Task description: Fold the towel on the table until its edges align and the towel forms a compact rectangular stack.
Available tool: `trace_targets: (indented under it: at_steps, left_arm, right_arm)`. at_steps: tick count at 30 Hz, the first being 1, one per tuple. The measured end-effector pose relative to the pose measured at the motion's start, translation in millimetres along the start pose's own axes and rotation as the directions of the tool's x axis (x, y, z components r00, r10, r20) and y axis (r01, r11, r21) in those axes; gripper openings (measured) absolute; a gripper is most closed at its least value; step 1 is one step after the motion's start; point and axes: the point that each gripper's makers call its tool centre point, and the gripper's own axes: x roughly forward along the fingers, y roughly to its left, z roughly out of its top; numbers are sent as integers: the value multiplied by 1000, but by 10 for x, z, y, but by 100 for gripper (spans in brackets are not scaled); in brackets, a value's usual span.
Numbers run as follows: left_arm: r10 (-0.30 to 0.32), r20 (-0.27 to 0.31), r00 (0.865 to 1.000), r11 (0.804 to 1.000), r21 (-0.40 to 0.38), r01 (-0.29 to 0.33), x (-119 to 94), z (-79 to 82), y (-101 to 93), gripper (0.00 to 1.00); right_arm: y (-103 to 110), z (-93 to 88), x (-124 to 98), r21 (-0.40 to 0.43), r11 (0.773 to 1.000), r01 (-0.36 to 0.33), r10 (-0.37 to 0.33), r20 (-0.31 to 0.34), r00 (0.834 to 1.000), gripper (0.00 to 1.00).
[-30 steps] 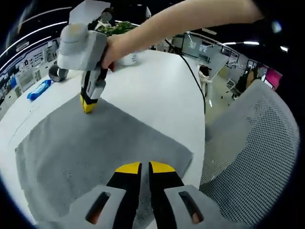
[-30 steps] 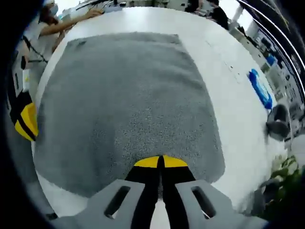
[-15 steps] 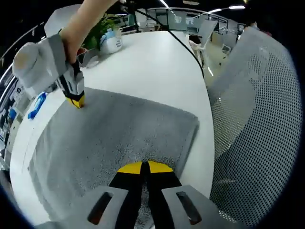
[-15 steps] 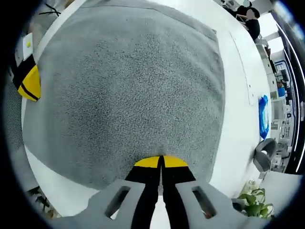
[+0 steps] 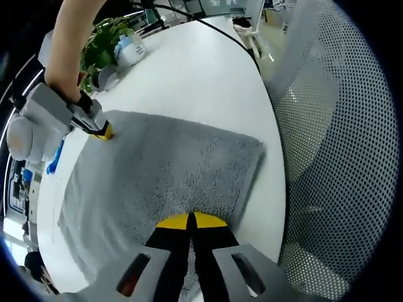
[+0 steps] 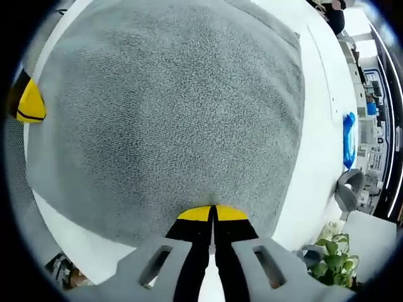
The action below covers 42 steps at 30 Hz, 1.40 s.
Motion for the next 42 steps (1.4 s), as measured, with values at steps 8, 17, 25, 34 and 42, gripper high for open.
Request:
trace_targets:
  at_steps: [8, 17, 25, 34, 42]
  left_arm:
    - [39, -67, 997, 998, 52, -36, -40, -117, 33, 1]
    - [87, -154, 984, 991, 111, -70, -90, -253, 79, 1]
    - [107, -221, 969, 994, 46, -99, -135, -423, 126, 1]
    - [126, -263, 956, 992, 39, -120, -188, -565, 181, 1]
    - [108, -276, 955, 992, -32, -122, -223, -673, 226, 1]
  right_arm:
    - [99, -67, -15, 29, 1000, 5, -5, 1, 1000, 0]
    - [193, -124, -60, 165, 986, -36, 29, 41, 999, 0]
    - [365, -155, -105, 203, 979, -25, 13, 63, 998, 0]
    - [555, -185, -167, 278, 959, -59, 29, 110, 993, 0]
    - [719, -185, -233, 284, 959, -29, -16, 156, 988, 0]
